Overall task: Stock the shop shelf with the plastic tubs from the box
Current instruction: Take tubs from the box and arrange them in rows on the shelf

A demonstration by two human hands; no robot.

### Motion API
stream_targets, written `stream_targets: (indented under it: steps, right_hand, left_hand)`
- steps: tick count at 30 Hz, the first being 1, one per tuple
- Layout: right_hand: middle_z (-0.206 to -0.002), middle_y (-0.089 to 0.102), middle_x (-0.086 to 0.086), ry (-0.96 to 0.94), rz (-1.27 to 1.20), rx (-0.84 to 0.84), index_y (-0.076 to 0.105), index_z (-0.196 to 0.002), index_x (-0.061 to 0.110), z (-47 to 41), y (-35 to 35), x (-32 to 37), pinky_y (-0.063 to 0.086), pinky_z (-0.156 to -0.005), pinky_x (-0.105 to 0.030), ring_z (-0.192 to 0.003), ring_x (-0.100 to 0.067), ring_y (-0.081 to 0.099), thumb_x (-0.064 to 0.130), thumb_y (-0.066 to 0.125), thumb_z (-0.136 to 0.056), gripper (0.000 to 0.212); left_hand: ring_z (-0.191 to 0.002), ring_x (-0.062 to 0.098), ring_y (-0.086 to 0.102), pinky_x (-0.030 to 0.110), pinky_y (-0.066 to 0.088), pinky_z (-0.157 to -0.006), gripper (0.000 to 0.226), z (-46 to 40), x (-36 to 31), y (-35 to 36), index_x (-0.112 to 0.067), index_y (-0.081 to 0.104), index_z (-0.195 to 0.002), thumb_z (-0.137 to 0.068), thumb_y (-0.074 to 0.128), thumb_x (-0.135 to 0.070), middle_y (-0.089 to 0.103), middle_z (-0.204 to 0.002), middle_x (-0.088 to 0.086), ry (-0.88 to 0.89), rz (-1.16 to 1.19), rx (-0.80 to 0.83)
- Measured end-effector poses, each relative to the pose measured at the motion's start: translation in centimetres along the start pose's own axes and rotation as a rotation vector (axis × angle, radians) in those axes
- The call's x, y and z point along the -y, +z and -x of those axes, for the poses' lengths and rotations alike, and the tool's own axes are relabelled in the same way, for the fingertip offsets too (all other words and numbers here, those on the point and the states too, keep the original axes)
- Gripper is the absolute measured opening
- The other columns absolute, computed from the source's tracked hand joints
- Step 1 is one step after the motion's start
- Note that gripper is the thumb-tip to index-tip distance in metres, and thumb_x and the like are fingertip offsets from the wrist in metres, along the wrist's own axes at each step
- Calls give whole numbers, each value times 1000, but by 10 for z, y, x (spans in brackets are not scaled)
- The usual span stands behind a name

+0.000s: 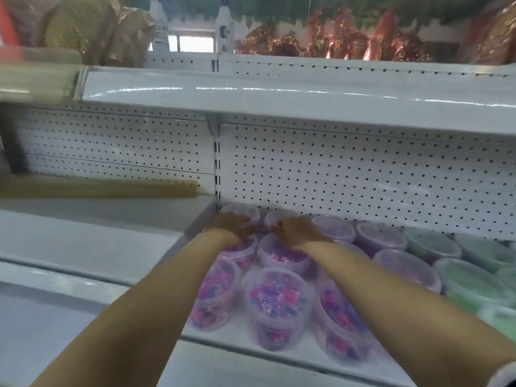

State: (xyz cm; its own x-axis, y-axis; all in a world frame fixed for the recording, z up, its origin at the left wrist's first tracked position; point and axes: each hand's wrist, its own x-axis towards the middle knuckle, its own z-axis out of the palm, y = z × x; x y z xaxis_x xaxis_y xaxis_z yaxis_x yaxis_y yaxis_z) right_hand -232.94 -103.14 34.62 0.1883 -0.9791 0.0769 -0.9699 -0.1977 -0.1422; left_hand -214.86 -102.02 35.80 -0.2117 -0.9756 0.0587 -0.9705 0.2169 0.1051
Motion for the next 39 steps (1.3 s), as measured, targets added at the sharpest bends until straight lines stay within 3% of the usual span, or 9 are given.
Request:
stream_targets:
  steps: [5,11,14,16,20,25,30,33,39]
  right_hand:
    - [-128,58,-19,49,-73,42,60,-118,9,-9,0,3,35,-79,-30,-113,-31,57,34,33,-102,40]
    - [-136,55,-18,75,-80,49,54,-129,9,7,0,7,41,-90,-38,-118,-34,54,46,32,-100,52]
    - [-131,58,-14,55,-42,33,57,-122,13,27,-11,16,40,-83,-35,-115,-31,55,42,30,-102,45]
    - [-132,59,-9,62,-9,50,60,-123,22,44,-20,23,44,-88,-36,-120,-31,53,43,28,-102,43]
    - [-119,66,-10,91,68,-3,65,-101,21,76,-23,35,49,-88,-36,-110,-30,59,45,28,-101,44]
    - [-124,65,-14,157,73,-20,66,-113,12,95,-13,53,45,-86,-36,-113,-33,60,43,32,-101,47]
    - [-137,57,-13,186,-48,51,57,-130,6,109,-18,57,41,-96,-36,-125,-33,52,44,34,-103,52]
    - [-140,56,-8,151,-53,0,52,-139,15,128,-23,56,42,-100,-38,-128,-30,50,51,38,-100,54]
    - [-121,67,2,36,-37,-23,71,-110,29,168,-21,70,45,-80,-31,-116,-21,56,65,53,-85,47]
  left_hand:
    - [-118,27,53,34,42,-99,35,-3,3,0,-15,56,-129,-98,44,-28,56,-131,10,47,27,-30]
    - [-116,23,54,28,40,-93,32,5,3,-3,-13,56,-124,-99,41,-26,58,-129,9,87,15,-46]
    - [-116,23,55,26,39,-92,32,8,9,-8,-15,59,-120,-100,40,-30,58,-131,8,91,71,-55]
    - [-118,24,54,27,40,-94,37,17,13,-15,-19,60,-123,-100,39,-39,56,-134,8,90,97,-16]
    - [-115,23,57,32,47,-96,46,47,18,-25,-27,61,-127,-97,37,-53,58,-133,4,70,70,53]
    - [-111,23,58,32,44,-82,36,73,17,-21,-32,63,-118,-99,37,-48,63,-125,2,135,33,75]
    - [-123,24,53,35,45,-94,43,80,20,-17,-35,55,-131,-97,35,-52,55,-139,1,144,50,69]
    - [-130,23,48,35,40,-100,49,92,28,-14,-33,52,-135,-96,36,-58,51,-143,-2,160,86,57]
    - [-120,27,51,37,41,-93,59,126,45,-10,-31,61,-123,-84,44,-72,59,-132,-1,86,118,-1]
